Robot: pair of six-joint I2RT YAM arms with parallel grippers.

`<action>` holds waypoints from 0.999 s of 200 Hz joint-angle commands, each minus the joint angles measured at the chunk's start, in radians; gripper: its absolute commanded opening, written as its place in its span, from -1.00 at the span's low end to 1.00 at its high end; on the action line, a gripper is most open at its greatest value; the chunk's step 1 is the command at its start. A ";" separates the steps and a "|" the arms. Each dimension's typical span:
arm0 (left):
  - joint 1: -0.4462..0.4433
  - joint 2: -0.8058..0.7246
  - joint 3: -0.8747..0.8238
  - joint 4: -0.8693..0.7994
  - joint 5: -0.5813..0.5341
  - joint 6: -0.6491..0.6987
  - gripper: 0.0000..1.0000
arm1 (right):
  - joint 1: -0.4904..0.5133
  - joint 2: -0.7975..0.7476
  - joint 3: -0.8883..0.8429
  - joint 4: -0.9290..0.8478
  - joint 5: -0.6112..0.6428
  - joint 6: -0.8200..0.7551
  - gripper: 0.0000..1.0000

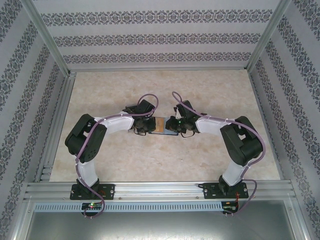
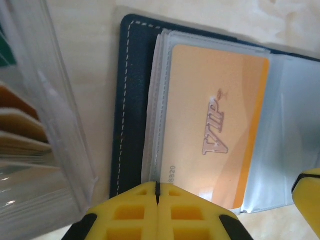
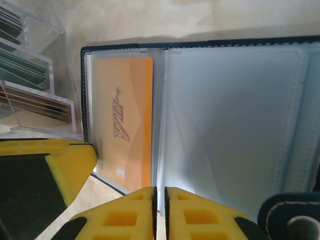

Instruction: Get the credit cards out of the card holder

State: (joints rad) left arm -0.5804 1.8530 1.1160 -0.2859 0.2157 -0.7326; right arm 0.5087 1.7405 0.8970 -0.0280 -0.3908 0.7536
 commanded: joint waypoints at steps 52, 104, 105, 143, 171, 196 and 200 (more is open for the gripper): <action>0.002 0.029 -0.018 -0.025 0.004 0.000 -0.97 | 0.016 0.072 0.059 0.062 -0.052 0.040 -0.64; 0.002 0.032 -0.014 -0.027 0.011 -0.001 -0.97 | 0.017 0.118 0.079 0.066 -0.059 0.045 -0.64; 0.002 0.033 -0.014 -0.028 0.011 -0.001 -0.97 | 0.017 0.119 0.080 0.066 -0.060 0.045 -0.64; 0.001 0.040 -0.006 -0.029 0.019 -0.002 -0.97 | 0.024 0.144 0.091 0.081 -0.081 0.054 -0.63; 0.002 0.041 -0.003 -0.033 0.019 -0.001 -0.97 | 0.024 0.146 0.087 0.088 -0.083 0.059 -0.87; 0.001 0.040 0.001 -0.051 0.003 -0.010 -0.98 | 0.017 0.132 0.070 0.089 -0.080 0.057 -1.00; 0.002 0.041 0.001 -0.055 0.000 -0.015 -0.99 | 0.015 0.130 0.066 0.089 -0.080 0.056 -1.00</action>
State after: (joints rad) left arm -0.5804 1.8584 1.1084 -0.2871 0.2230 -0.7338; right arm 0.5194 1.8709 0.9691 0.0498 -0.4515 0.8093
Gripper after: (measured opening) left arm 0.051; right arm 0.065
